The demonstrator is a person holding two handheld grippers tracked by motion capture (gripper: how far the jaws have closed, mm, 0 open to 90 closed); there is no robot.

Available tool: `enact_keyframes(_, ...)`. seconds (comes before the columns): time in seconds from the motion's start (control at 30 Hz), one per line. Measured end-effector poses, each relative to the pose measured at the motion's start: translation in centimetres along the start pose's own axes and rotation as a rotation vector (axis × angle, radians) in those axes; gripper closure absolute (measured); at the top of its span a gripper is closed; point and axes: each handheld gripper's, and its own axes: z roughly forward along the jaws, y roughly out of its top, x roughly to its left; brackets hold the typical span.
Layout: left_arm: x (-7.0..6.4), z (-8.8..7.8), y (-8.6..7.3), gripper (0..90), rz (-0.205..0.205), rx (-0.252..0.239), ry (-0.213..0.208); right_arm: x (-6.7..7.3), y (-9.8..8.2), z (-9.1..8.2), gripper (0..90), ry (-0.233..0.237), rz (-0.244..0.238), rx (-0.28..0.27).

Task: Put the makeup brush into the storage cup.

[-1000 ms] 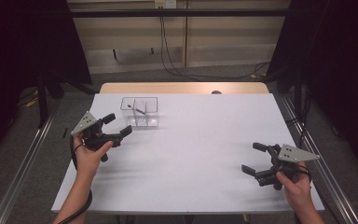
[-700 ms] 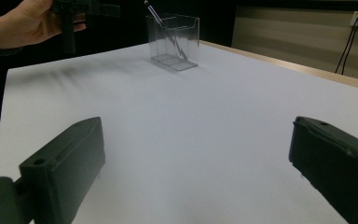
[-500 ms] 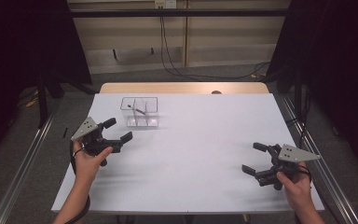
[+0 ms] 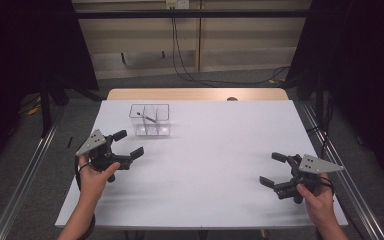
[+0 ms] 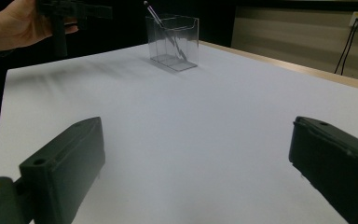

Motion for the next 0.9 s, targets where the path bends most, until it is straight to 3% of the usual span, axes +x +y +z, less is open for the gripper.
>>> enact_keyframes(0.9, -1.1, -1.8, -1.0, 0.0, 0.021, 0.033, -0.017, -0.1, 0.1, 0.5, 3.1, 0.01, -0.004, 0.001)
